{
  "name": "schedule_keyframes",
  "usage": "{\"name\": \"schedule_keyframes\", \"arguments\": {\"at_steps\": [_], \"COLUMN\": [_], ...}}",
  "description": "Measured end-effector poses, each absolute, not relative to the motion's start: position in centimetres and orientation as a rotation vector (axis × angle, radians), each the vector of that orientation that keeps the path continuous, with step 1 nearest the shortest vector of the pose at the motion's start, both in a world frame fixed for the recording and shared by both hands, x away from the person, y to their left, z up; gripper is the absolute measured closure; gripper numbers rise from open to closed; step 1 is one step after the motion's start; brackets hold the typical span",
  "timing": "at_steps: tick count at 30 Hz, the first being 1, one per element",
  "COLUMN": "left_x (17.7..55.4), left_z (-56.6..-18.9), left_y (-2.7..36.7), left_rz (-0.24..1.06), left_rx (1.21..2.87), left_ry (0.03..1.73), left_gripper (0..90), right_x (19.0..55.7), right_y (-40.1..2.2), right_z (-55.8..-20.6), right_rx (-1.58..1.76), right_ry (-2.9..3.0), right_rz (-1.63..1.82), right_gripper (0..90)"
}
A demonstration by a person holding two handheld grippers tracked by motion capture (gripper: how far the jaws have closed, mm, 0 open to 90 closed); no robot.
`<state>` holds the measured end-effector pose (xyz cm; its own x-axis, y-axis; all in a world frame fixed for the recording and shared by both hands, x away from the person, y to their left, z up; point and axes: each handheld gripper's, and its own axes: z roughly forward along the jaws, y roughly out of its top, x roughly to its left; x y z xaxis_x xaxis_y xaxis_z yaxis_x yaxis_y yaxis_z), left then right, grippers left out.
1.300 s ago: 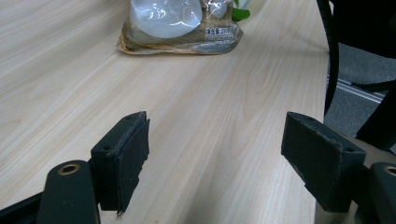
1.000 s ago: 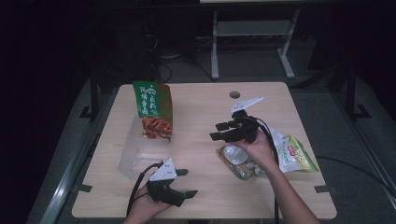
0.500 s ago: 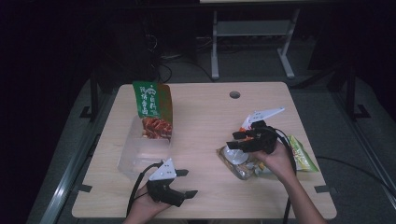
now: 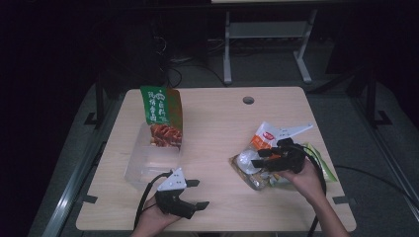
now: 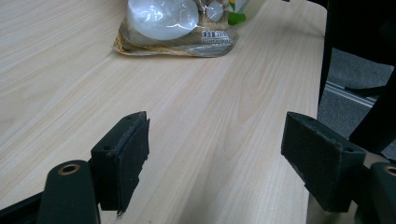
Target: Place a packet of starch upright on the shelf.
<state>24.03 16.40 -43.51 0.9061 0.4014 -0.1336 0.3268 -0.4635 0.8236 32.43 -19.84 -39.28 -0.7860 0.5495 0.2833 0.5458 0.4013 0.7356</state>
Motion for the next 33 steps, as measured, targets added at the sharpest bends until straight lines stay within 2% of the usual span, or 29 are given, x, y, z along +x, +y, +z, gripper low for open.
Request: {"name": "schedule_keyframes", "arguments": {"at_steps": [33], "left_x": [23.7], "left_z": [-43.3], "left_y": [16.4], "left_rz": [0.12], "left_rx": [2.105], "left_ry": [0.51], "left_gripper": [22.9], "right_x": [28.4], "right_y": [-27.2], "right_z": [-41.0], "right_rx": [1.207], "right_ry": [2.536], "right_rz": [1.226], "right_gripper": [44.8]}}
